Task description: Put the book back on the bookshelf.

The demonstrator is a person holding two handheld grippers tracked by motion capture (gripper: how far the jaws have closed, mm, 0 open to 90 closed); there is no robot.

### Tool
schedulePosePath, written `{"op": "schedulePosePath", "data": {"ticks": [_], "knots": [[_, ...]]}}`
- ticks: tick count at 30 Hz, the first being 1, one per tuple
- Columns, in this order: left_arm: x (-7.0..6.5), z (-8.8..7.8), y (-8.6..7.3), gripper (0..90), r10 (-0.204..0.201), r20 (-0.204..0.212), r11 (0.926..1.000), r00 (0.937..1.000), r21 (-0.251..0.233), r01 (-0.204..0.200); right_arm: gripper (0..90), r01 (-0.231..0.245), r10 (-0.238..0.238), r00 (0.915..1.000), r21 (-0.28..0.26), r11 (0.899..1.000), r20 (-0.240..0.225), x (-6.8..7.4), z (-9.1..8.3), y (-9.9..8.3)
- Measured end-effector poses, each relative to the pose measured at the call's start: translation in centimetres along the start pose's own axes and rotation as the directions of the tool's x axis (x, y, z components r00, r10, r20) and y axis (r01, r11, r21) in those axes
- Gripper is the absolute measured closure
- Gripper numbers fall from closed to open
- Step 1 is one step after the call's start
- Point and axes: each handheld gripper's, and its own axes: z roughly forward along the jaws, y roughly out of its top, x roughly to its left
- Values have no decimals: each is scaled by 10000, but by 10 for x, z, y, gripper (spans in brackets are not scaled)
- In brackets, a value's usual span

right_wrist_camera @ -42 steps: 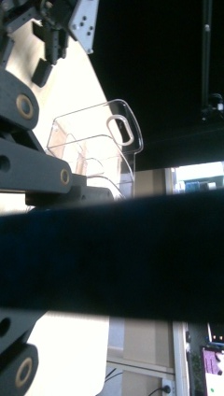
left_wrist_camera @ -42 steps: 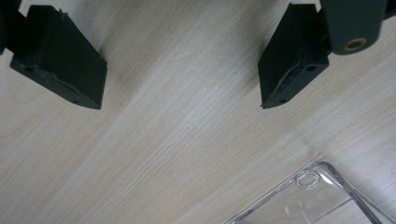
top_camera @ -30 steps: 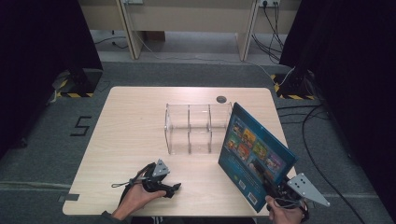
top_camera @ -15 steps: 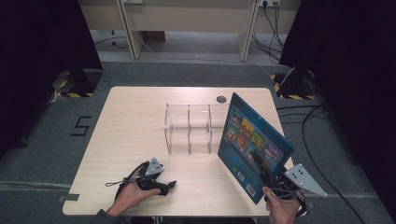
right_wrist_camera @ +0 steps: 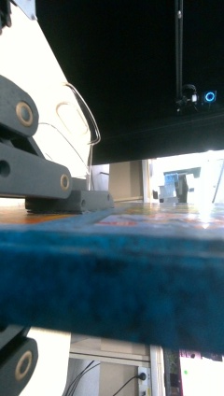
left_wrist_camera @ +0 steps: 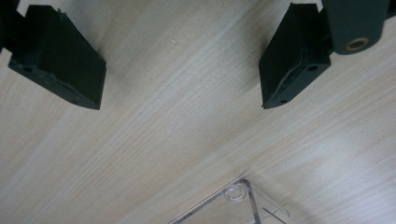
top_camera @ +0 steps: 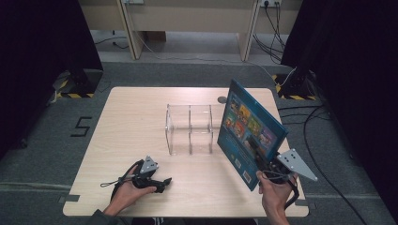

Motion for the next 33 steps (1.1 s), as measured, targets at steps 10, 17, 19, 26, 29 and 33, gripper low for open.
{"op": "schedulePosePath", "data": {"ticks": [10, 17, 19, 26, 29, 33], "knots": [[1, 0, 0, 138, -26, -32, 10000, 10000, -8, 26, 828, 140, -138, 9994, -50, 9999, 322, 2, 37, -2], [1, 0, 0, 136, -32, -44, 10000, 10000, 2, 32, 827, 474, -462, 9970, -176, 9987, 629, 5, 55, -3], [1, 0, 0, 137, -35, -44, 10000, 10000, -2, 35, 827, 525, -512, 9964, -177, 9985, 671, 6, 59, -3], [0, 0, 0, 137, -38, -52, 10000, 10000, 1, 38, 827, 714, -706, 9943, -70, 9974, 802, 9, 76, -9], [1, 0, 0, 137, -44, -47, 10000, 10000, -6, 44, 827, 692, -689, 9944, -4, 9976, 798, 10, 80, -11], [1, 0, 0, 137, -42, -48, 10000, 10000, -9, 42, 827, 678, -673, 9936, -23, 9977, 909, 9, 84, -13]]}}
